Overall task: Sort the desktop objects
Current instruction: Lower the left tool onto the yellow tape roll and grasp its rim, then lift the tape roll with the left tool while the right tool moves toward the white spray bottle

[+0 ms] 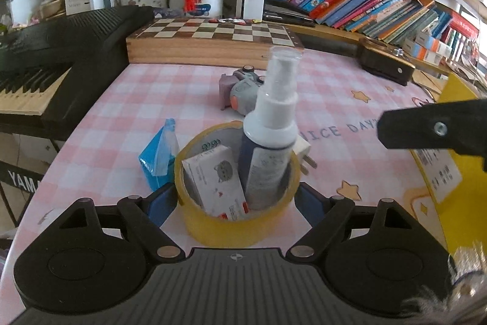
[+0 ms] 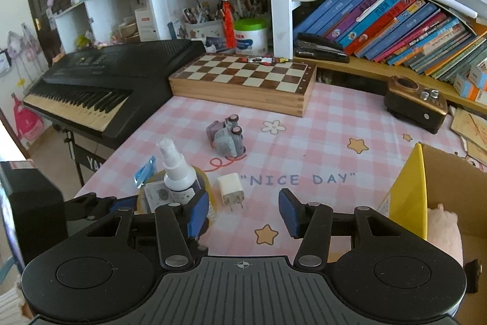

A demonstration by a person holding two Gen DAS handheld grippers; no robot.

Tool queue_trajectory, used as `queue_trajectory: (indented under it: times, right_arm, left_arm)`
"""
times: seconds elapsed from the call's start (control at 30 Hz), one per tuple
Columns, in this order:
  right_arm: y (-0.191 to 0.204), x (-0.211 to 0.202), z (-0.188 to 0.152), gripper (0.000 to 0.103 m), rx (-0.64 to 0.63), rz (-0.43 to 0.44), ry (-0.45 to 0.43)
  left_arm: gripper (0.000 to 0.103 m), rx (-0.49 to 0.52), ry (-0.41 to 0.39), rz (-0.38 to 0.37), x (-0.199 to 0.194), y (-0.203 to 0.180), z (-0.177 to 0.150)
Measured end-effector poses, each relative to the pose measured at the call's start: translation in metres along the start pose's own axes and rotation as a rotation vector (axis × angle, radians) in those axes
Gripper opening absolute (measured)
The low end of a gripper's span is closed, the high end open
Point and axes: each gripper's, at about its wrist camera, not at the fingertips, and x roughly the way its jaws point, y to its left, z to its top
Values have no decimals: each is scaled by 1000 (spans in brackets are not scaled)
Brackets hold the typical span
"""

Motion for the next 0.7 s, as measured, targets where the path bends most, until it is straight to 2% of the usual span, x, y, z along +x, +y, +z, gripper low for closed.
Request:
queue_trajectory:
  times: [0.17, 0.3, 0.47, 0.7]
  right_arm:
    - [-2, 2, 1, 51, 12, -13, 5]
    - [-2, 2, 0, 51, 14, -15, 5]
    - [-3, -1, 0, 51, 34, -26, -10]
    - [-5, -13, 0, 51, 68, -44, -56]
  left_arm:
    - [84, 14, -8, 7, 7, -2, 1]
    - [82, 5, -17, -19, 3, 2, 2]
    - [82, 0, -112, -87, -35, 5, 7]
    - [82, 11, -195, -101, -82, 12, 12]
